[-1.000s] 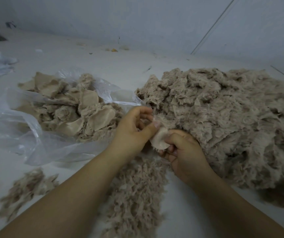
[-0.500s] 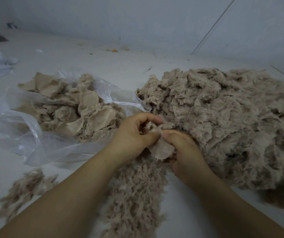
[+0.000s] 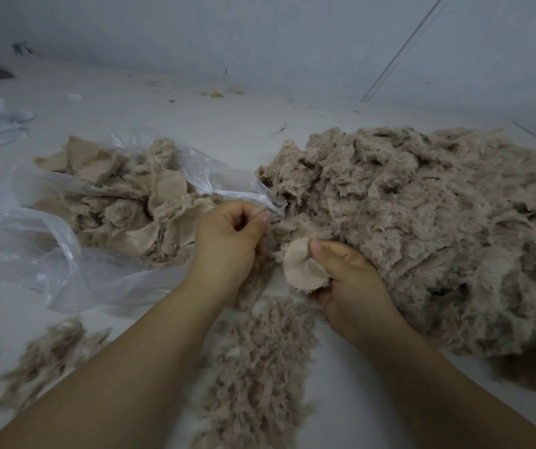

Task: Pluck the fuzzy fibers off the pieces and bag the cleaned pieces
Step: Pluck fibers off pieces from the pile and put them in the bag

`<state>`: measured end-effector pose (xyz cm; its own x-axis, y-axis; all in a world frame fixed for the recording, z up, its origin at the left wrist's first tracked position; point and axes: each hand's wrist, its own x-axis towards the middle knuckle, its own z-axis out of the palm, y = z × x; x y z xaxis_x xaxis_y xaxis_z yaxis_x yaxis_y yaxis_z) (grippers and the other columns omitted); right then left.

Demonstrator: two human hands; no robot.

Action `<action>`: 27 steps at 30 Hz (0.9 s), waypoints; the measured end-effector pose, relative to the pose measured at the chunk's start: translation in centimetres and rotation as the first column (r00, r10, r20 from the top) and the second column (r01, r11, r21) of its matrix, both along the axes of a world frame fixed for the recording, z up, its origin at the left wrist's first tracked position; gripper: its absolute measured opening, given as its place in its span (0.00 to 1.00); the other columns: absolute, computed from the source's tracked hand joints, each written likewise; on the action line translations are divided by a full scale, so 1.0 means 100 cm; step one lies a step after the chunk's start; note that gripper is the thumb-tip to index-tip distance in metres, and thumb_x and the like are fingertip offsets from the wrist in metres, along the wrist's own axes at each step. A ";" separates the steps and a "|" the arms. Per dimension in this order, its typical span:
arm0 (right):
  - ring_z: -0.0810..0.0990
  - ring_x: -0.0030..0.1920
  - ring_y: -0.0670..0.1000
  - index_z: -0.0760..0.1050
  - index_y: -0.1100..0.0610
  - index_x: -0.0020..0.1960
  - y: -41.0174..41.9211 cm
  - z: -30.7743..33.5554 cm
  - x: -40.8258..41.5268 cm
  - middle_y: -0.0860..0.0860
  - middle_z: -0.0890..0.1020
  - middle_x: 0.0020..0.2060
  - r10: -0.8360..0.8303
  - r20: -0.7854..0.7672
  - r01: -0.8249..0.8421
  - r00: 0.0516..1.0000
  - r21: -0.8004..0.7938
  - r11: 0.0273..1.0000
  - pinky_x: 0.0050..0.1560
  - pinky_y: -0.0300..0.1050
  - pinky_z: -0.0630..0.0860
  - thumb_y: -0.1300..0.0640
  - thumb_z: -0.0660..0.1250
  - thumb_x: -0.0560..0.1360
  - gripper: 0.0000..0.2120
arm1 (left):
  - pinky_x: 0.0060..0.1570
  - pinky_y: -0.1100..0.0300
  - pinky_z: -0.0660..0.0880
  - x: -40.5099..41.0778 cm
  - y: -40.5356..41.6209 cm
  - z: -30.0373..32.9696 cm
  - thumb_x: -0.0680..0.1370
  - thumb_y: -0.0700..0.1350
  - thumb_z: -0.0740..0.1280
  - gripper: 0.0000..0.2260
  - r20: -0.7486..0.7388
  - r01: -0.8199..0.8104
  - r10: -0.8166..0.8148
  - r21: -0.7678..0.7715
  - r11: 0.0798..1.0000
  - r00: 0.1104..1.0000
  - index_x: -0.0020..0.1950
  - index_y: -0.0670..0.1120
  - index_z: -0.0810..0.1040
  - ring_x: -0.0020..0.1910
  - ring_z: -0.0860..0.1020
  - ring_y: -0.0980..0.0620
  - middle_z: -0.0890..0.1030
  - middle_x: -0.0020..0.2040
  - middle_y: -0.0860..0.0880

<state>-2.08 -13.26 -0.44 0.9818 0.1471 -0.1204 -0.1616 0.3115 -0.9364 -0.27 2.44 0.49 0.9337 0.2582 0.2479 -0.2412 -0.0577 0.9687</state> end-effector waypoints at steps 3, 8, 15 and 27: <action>0.86 0.39 0.52 0.84 0.55 0.47 -0.001 -0.003 0.003 0.55 0.87 0.44 -0.021 -0.024 0.022 0.999 0.058 0.998 0.31 0.45 0.81 0.50 0.67 0.73 0.11 | 0.26 0.65 0.69 -0.001 0.007 0.002 0.78 0.35 0.67 0.11 0.019 -0.011 0.007 0.184 0.983 1.000 0.39 0.48 0.81 0.23 0.72 0.59 0.78 0.27 0.56; 0.86 0.41 0.52 0.85 0.55 0.49 -0.002 -0.004 0.004 0.55 0.87 0.46 -0.011 -0.023 0.013 1.000 0.079 0.997 0.34 0.45 0.81 0.49 0.67 0.70 0.15 | 0.24 0.60 0.66 -0.007 0.005 0.009 0.73 0.29 0.60 0.21 -0.014 0.016 -0.014 0.235 0.972 1.000 0.31 0.51 0.81 0.22 0.69 0.44 0.80 0.31 0.43; 0.85 0.46 0.56 0.84 0.58 0.53 -0.004 -0.004 0.005 0.59 0.86 0.48 0.023 0.026 -0.025 0.999 0.085 0.996 0.39 0.45 0.81 0.49 0.65 0.73 0.16 | 0.20 0.61 0.69 -0.012 -0.002 0.007 0.76 0.40 0.72 0.05 -0.126 0.322 -0.313 0.059 0.945 0.941 0.51 0.42 0.81 0.24 0.76 0.47 0.80 0.34 0.44; 0.86 0.43 0.54 0.80 0.64 0.56 -0.002 -0.004 0.005 0.62 0.85 0.47 -0.042 -0.013 0.043 0.999 0.151 0.988 0.37 0.45 0.81 0.51 0.66 0.72 0.20 | 0.15 0.66 0.63 -0.011 0.002 0.011 0.76 0.37 0.70 0.07 -0.129 0.266 -0.287 -0.160 0.951 0.949 0.39 0.37 0.78 0.17 0.70 0.52 0.78 0.28 0.44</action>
